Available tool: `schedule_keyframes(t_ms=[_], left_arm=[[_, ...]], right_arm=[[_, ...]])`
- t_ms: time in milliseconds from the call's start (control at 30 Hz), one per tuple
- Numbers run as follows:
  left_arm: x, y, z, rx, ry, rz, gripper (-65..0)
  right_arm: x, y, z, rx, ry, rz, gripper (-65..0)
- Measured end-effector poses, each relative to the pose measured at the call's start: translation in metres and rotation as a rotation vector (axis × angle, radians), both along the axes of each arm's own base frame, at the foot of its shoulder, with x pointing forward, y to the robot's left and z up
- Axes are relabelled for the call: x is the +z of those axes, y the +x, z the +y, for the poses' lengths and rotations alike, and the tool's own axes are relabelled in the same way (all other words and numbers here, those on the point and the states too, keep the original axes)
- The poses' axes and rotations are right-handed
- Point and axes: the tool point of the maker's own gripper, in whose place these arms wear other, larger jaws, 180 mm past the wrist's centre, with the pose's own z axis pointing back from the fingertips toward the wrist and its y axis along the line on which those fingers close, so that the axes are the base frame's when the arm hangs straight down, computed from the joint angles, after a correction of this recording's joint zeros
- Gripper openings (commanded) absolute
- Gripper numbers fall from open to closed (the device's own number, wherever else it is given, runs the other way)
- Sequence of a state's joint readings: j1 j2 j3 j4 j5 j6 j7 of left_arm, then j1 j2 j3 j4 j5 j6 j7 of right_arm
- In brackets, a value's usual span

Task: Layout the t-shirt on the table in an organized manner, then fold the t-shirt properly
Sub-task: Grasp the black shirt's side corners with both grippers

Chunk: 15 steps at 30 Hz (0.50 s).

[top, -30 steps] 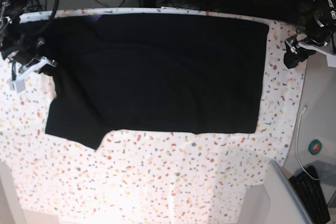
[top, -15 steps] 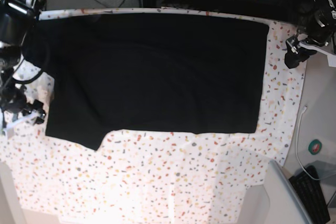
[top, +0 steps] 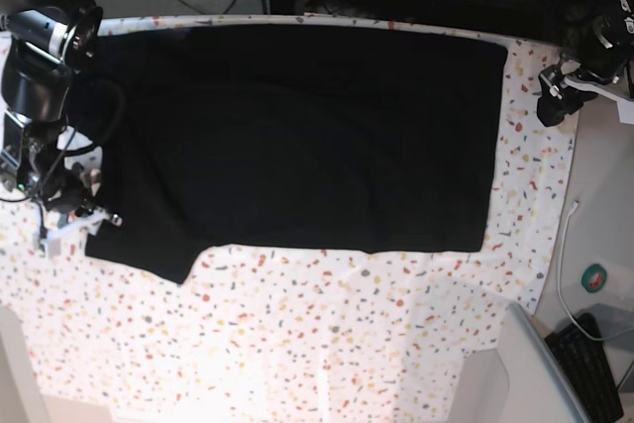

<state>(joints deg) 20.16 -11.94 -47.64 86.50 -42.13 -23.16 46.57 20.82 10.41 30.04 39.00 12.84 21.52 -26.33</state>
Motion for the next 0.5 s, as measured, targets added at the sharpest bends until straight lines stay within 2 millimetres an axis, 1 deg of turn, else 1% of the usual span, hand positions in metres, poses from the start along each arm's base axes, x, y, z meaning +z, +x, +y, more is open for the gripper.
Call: schedule_keyframes(t_ms=[233, 300, 333, 367, 400, 433, 500], left_arm=[[0.0003, 0.0003, 0.0004, 0.0, 0.001, 0.0, -8.1], [0.0006, 0.0002, 0.0009, 0.0, 0.002, 0.0, -8.1], [0.0006, 0.0002, 0.001, 0.0, 0.003, 0.0, -8.1], [0.0005, 0.0002, 0.0007, 0.0, 0.002, 0.0, -8.1], [0.0005, 0.0002, 0.0007, 0.0, 0.002, 0.0, -8.1], [0.0004, 0.0006, 0.0003, -0.002, 0.002, 0.0, -8.1], [-0.0002, 0.0015, -0.0014, -0.007, 0.0, 0.001, -8.1]], right_arm=[[-0.0013, 0.0023, -0.0027, 0.0, 0.01, 0.011, -35.1], [-0.0017, 0.002, -0.0027, 0.001, 0.009, 0.013, -36.9], [-0.0015, 0.0022, -0.0027, 0.0, 0.009, 0.012, -41.0], [-0.0017, 0.002, -0.0028, 0.001, 0.009, 0.014, -46.5], [-0.003, 0.0009, -0.0031, -0.003, 0.008, 0.021, -54.3], [-0.004, -0.0004, -0.0025, 0.0, 0.008, 0.029, -63.9], [-0.0058, -0.0017, 0.0007, 0.005, 0.012, 0.036, -65.0]])
